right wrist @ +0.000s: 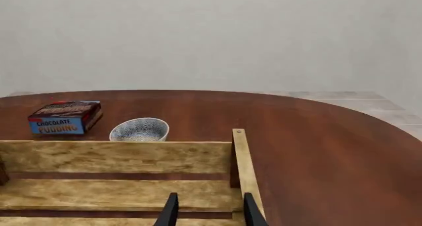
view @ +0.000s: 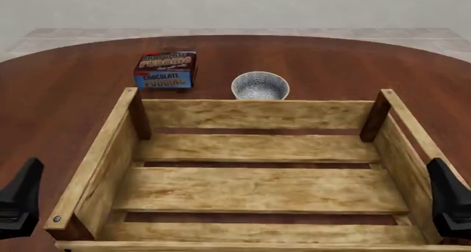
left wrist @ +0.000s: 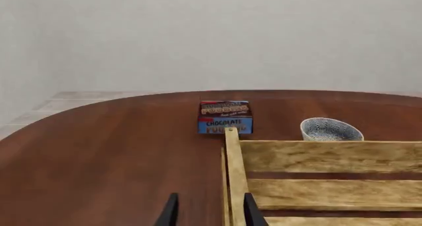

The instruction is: Pick up the salad dressing and put it in the tray.

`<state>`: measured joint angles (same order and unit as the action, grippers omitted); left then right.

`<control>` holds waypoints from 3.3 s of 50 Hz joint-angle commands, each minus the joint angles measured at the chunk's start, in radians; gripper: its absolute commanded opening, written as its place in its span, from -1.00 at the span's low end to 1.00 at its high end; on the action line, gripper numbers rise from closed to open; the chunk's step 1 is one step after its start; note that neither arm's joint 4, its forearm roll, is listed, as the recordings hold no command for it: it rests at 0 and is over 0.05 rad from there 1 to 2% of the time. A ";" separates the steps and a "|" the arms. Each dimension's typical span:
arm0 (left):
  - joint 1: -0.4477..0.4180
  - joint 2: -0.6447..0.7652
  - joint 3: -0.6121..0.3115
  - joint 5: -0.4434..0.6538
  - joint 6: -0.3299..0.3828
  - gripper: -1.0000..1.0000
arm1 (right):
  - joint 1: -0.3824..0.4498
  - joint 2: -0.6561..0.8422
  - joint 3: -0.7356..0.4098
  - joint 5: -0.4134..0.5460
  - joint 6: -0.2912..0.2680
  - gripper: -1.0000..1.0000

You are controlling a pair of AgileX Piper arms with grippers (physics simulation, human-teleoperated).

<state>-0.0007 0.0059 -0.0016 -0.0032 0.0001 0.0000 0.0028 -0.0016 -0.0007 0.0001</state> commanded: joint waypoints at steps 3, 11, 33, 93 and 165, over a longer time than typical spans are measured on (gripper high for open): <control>-0.004 0.009 -0.004 -0.002 0.010 1.00 | 0.000 0.005 -0.003 -0.001 0.000 1.00; -0.015 0.045 -0.049 0.034 0.046 1.00 | 0.000 0.006 -0.002 -0.002 0.000 1.00; 0.136 0.001 -0.313 0.521 0.231 1.00 | 0.000 0.011 -0.003 -0.008 0.000 1.00; 0.690 -0.006 -0.134 0.484 0.190 1.00 | 0.000 0.012 -0.003 -0.007 0.000 1.00; 0.900 0.793 0.002 -0.279 0.218 -1.00 | 0.001 0.012 -0.003 -0.007 0.000 1.00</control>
<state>0.9010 0.8394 -0.0183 -0.3349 0.2091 0.0003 0.0144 -0.0049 -0.0081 0.0000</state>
